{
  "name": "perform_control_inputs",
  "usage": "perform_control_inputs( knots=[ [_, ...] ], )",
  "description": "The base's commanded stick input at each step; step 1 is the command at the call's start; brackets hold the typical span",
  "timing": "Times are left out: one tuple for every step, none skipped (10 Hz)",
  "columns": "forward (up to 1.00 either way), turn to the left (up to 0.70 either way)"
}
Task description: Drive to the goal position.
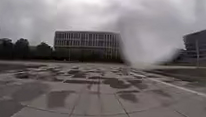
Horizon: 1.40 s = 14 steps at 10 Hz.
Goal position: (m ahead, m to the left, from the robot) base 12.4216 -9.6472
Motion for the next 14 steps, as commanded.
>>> perform_control_inputs(
  knots=[
    [0.7,0.0],
    [0.7,0.0],
    [0.7,0.0],
    [0.7,0.0],
    [0.7,0.0],
    [0.7,0.0],
    [0.7,0.0],
    [0.7,0.0],
    [0.7,0.0],
    [0.7,0.0],
    [0.7,0.0],
    [0.7,0.0],
    [0.7,0.0],
    [0.7,0.0]
  ],
)
